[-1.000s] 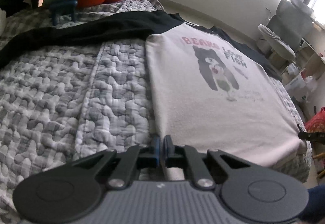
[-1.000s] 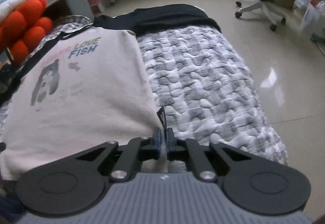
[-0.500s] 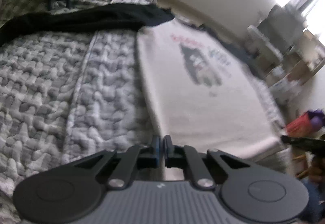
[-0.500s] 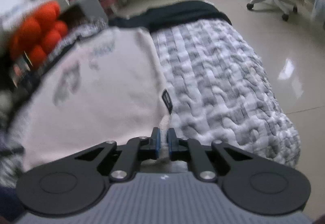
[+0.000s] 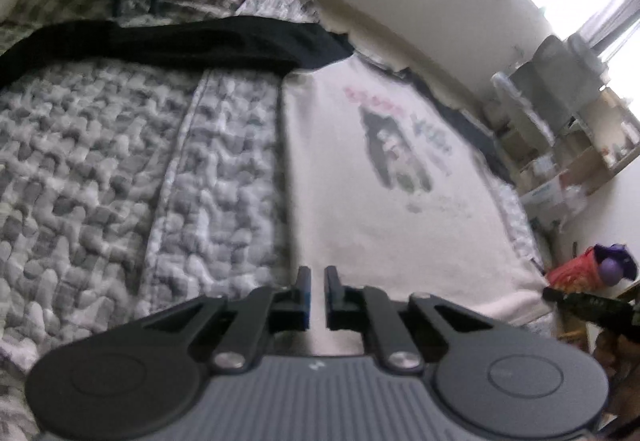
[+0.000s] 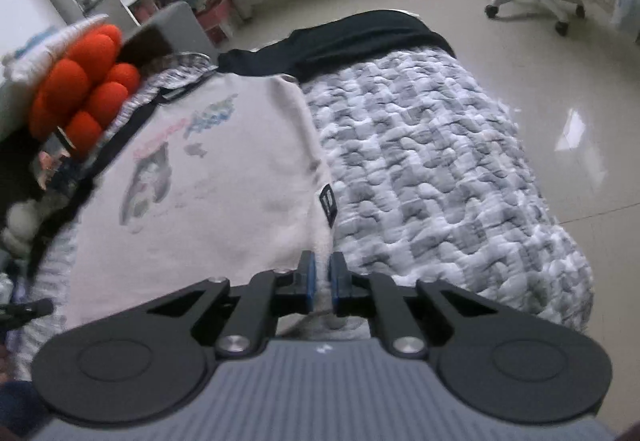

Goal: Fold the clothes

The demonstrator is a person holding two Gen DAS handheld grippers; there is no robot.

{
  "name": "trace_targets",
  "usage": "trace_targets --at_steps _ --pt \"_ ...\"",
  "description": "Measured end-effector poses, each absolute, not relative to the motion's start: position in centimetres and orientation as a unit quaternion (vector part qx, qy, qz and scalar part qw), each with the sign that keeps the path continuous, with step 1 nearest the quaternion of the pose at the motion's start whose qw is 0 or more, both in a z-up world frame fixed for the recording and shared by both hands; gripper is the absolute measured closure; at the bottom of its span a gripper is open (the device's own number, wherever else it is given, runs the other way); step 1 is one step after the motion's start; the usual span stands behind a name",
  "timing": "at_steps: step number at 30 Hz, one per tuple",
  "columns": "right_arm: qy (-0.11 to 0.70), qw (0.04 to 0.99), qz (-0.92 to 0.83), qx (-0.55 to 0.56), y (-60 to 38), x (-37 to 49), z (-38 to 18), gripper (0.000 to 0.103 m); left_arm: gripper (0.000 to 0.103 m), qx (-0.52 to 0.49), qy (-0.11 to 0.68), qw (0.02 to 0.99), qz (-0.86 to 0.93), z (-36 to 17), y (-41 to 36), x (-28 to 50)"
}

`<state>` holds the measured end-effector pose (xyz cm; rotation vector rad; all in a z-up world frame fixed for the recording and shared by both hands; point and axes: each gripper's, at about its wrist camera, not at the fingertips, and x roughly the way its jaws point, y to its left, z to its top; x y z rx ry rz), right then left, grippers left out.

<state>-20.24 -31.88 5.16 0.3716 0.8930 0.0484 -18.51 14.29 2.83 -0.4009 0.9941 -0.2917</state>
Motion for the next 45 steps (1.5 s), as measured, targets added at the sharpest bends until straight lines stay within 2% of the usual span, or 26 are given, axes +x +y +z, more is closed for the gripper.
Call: trace_targets --at_steps 1,2,3,5,7,8,9,10,12,15,18,21,23,24,25,26,28,31,33,34,35,38,42,45 --pt "0.436 0.881 0.019 0.18 -31.9 -20.1 4.6 0.084 0.076 -0.191 0.478 0.845 -0.142 2.4 14.2 -18.6" --pt "0.444 0.877 0.015 0.182 -32.0 -20.0 4.0 0.083 0.067 -0.194 0.482 0.842 -0.147 2.0 14.2 -18.8" --pt "0.445 0.876 0.015 0.183 -31.9 -20.1 3.4 0.083 0.066 -0.196 0.485 0.838 -0.153 1.7 14.2 -19.0" --pt "0.436 0.881 0.02 0.182 -31.8 -20.6 2.7 0.073 0.064 -0.195 0.488 0.836 -0.158 1.2 13.9 -19.2" --pt "0.423 0.889 0.026 0.173 -31.6 -21.1 2.5 0.071 0.067 -0.188 0.488 0.838 -0.157 0.9 13.4 -19.2" --pt "0.42 0.892 0.026 0.165 -31.4 -21.2 2.5 0.073 0.082 -0.178 0.488 0.84 -0.157 1.0 13.1 -19.2" --pt "0.42 0.894 0.021 0.152 -30.9 -21.3 2.7 0.076 0.092 -0.167 0.49 0.841 -0.158 1.1 12.7 -19.2" --pt "0.425 0.894 0.016 0.139 -30.8 -21.2 3.0 0.089 0.097 -0.159 0.492 0.841 -0.159 1.4 12.5 -19.1" --pt "0.434 0.894 0.005 0.115 -30.6 -20.9 3.7 0.093 0.098 -0.162 0.484 0.844 -0.163 2.5 12.7 -19.1" --pt "0.409 0.898 0.016 0.162 -31.9 -21.1 6.3 0.094 0.098 -0.181 0.462 0.851 -0.171 4.5 13.7 -19.3" --pt "0.399 0.896 0.029 0.191 -32.5 -21.1 7.9 0.094 0.098 -0.172 0.469 0.849 -0.172 4.1 13.5 -19.2" --pt "0.461 0.876 0.003 0.142 -31.8 -19.9 5.2 0.09 0.097 -0.149 0.508 0.834 -0.155 2.0 13.3 -18.8" --pt "0.475 0.873 -0.015 0.109 -31.1 -19.9 3.8 0.083 0.093 -0.156 0.512 0.833 -0.143 1.8 14.5 -18.8" --pt "0.466 0.88 -0.016 0.094 -30.8 -20.1 3.7 0.073 0.092 -0.164 0.505 0.836 -0.138 2.1 15.5 -19.0" --pt "0.463 0.882 -0.027 0.08 -30.6 -20.2 4.0 0.052 0.089 -0.164 0.496 0.843 -0.127 2.6 16.5 -19.2" --pt "0.457 0.886 -0.046 0.063 -30.6 -20.3 4.4 0.039 0.084 -0.159 0.485 0.852 -0.112 3.3 17.7 -19.3" --pt "0.439 0.893 -0.091 0.036 -30.7 -20.2 5.5 0.037 0.078 -0.143 0.468 0.869 -0.07 4.3 20.2 -19.2" --pt "0.408 0.906 -0.098 0.05 -30.4 -18.8 7.8 0.037 0.078 -0.114 0.452 0.885 0.002 5.0 23.1 -18.5" --pt "0.386 0.917 -0.076 0.057 -29.2 -17.2 9.5 0.037 0.071 -0.089 0.444 0.89 0.056 5.2 24.8 -17.5" --pt "0.379 0.922 -0.06 0.05 -28.1 -16.2 10.5 0.037 0.063 -0.079 0.439 0.892 0.079 5.2 25.4 -17.1" --pt "0.372 0.927 -0.035 0.038 -26.5 -14.8 11.5 0.037 0.058 -0.073 0.432 0.894 0.095 5.3 25.9 -16.7" --pt "0.354 0.934 0.041 0.031 -22.1 -11.3 13.7 0.035 0.052 -0.081 0.413 0.9 0.114 5.3 27.4 -15.6" --pt "0.355 0.92 0.146 0.081 -16.0 -5.4 15.3 0.034 0.052 -0.068 0.403 0.903 0.136 4.9 27.7 -13.7" --pt "0.378 0.903 0.201 0.042 -10.4 -1.7 13.4 0.034 0.052 -0.016 0.393 0.906 0.153 4.4 27.5 -12.2"
